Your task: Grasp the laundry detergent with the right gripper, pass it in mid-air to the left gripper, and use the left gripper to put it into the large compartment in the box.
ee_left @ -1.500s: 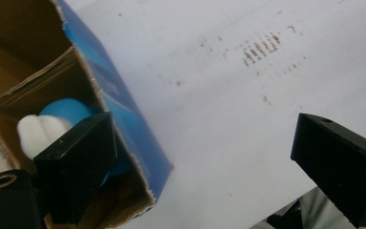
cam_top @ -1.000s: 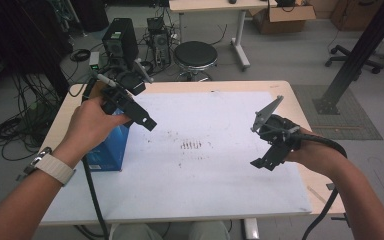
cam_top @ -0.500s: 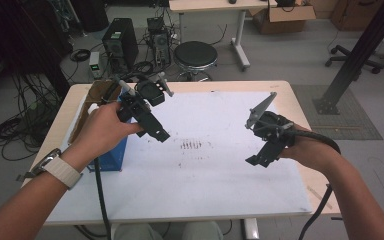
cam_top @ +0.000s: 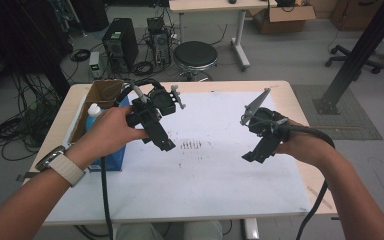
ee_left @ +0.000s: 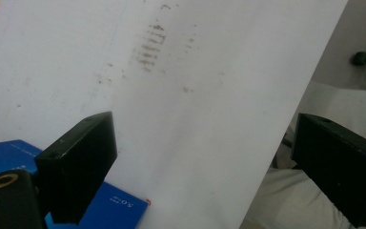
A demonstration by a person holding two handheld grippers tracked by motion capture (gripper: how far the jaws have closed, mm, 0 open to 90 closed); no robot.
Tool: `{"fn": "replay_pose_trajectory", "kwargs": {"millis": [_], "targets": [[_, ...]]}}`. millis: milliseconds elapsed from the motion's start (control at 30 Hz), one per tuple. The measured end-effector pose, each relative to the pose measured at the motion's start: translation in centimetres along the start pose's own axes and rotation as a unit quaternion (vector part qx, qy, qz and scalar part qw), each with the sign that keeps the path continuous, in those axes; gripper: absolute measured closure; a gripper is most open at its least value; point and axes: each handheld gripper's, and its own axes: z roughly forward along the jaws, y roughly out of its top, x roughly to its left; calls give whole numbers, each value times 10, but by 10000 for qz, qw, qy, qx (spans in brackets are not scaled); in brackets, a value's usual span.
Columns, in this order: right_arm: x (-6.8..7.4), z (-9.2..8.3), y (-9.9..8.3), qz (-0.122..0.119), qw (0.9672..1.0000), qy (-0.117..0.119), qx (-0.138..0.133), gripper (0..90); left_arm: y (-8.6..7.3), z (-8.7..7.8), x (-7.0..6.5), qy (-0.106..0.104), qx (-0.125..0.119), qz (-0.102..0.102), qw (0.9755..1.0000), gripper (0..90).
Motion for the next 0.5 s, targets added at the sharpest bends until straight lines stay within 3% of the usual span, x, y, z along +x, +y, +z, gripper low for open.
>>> {"fn": "replay_pose_trajectory", "kwargs": {"millis": [200, 500], "targets": [[-1, 2, 1, -19, 10000, 11, 18, 72, 2, 7, -7, -113, 122, 309, 9994, 90], [0, 2, 1, -33, 10000, 14, 20, 72, 5, 15, -10, -216, 230, 488, 9983, 91]]}}
